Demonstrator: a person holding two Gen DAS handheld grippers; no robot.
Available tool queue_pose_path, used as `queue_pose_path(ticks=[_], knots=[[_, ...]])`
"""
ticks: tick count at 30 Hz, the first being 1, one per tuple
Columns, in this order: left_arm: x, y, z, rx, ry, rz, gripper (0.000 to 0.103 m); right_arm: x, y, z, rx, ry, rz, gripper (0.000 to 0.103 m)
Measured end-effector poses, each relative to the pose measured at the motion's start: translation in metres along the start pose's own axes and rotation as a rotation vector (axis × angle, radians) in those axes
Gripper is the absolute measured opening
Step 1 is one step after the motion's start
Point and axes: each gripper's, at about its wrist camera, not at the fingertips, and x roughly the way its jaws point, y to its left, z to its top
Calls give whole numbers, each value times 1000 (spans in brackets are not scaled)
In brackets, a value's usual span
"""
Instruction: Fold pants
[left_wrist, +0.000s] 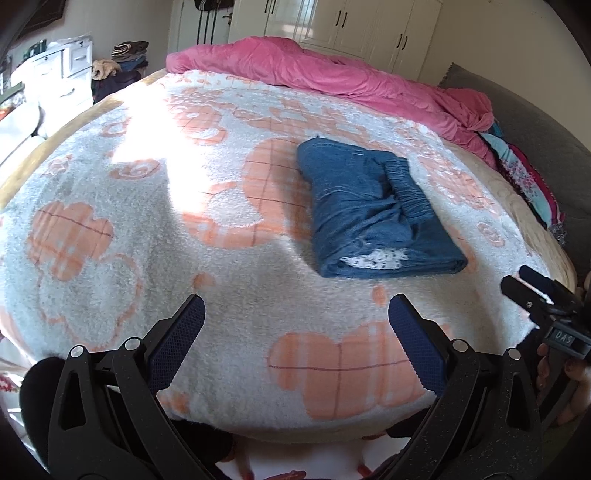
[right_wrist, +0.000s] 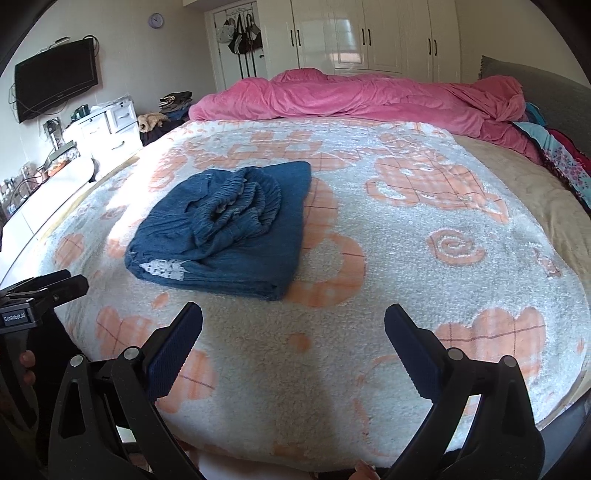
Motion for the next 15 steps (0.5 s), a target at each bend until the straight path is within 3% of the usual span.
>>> queue_pose_path(ticks=[6,8,10,15], knots=[[-1,19,20,-3,-10,-2,94,8,-40,13,57,6,-63,99],[0,32,37,15,-29,55,94,12,-67,23,103,3,-86,99],[14,61,64,11,-29,175,94,18,-100,34,129,1,-163,99],[71,142,123,-56,45,351,94,56,-218,64,277,89,-273,99]])
